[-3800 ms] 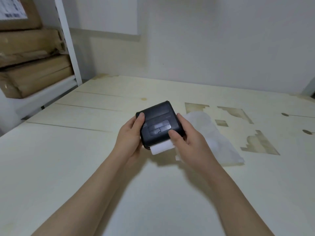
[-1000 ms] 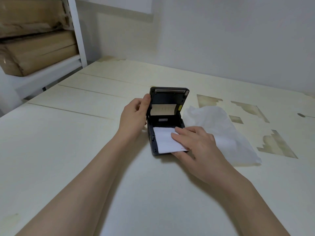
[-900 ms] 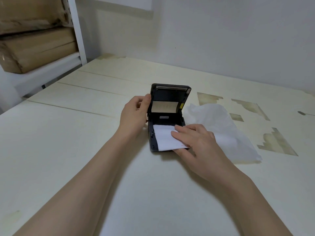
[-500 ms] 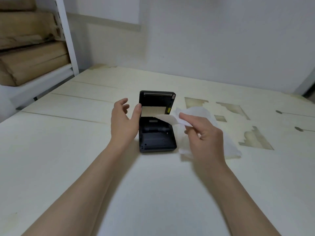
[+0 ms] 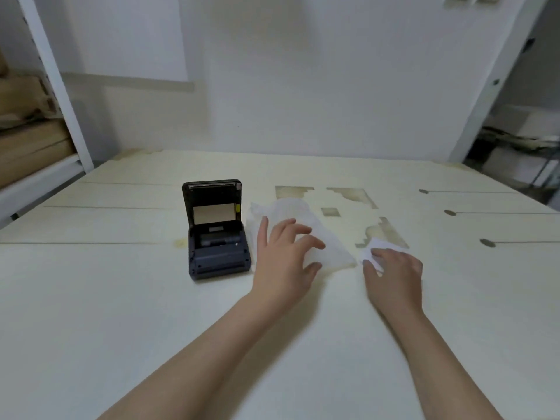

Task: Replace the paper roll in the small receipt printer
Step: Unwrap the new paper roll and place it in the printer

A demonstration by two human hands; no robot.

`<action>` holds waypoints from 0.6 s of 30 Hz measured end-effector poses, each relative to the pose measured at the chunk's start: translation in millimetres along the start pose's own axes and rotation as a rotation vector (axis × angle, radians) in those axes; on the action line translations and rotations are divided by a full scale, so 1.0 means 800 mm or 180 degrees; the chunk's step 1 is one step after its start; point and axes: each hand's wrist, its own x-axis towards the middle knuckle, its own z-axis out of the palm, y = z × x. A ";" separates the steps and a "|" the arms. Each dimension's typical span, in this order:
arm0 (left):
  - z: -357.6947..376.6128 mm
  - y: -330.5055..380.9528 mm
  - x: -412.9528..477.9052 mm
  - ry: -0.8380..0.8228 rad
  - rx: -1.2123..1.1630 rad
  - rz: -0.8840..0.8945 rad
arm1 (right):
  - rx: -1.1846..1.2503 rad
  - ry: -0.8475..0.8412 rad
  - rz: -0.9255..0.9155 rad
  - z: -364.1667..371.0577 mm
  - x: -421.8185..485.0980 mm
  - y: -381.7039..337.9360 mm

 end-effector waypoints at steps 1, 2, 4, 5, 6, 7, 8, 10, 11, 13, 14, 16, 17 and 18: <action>0.009 0.007 0.001 -0.0140 0.0082 0.0045 | -0.0066 0.0013 -0.0022 0.001 -0.001 0.002; 0.017 0.012 0.003 -0.0245 0.0174 0.0083 | -0.0060 0.0060 -0.0058 0.001 -0.003 0.001; 0.028 0.016 0.007 -0.0398 0.0407 0.0152 | 0.0094 0.0116 -0.0204 0.001 -0.003 -0.003; 0.031 0.015 0.010 -0.0433 0.0506 0.0177 | 0.0153 0.0079 -0.0287 0.001 -0.004 -0.005; 0.033 0.011 0.012 -0.0403 0.0567 0.0167 | 0.0177 0.0038 -0.0357 0.002 -0.004 -0.006; 0.034 0.007 0.014 -0.0318 0.0602 0.0128 | 0.0174 -0.0018 -0.0418 0.003 -0.004 -0.004; 0.034 0.003 0.016 -0.0226 0.0599 0.0071 | 0.0173 -0.0076 -0.0462 0.003 -0.004 -0.005; 0.032 -0.002 0.017 -0.0134 0.0490 -0.0006 | 0.0241 -0.0063 -0.0515 0.001 -0.005 -0.007; 0.031 -0.003 0.015 -0.0105 0.0439 -0.0037 | 0.0305 -0.0002 -0.0530 0.000 -0.006 -0.010; 0.028 -0.001 0.012 -0.0055 0.0397 -0.0056 | 0.0479 0.0115 -0.0557 -0.002 -0.007 -0.017; 0.027 0.002 0.011 -0.0021 0.0368 -0.0024 | 0.0568 0.0134 -0.0593 -0.002 -0.007 -0.019; 0.028 0.009 0.012 0.0076 0.0293 0.0111 | 0.0682 0.0126 -0.0708 -0.003 -0.008 -0.022; 0.029 0.014 0.014 0.0153 0.0255 0.0186 | 0.0721 0.0114 -0.0746 -0.003 -0.008 -0.022; 0.031 0.020 0.016 0.0242 0.0214 0.0228 | 0.0763 0.0118 -0.0774 -0.004 -0.009 -0.023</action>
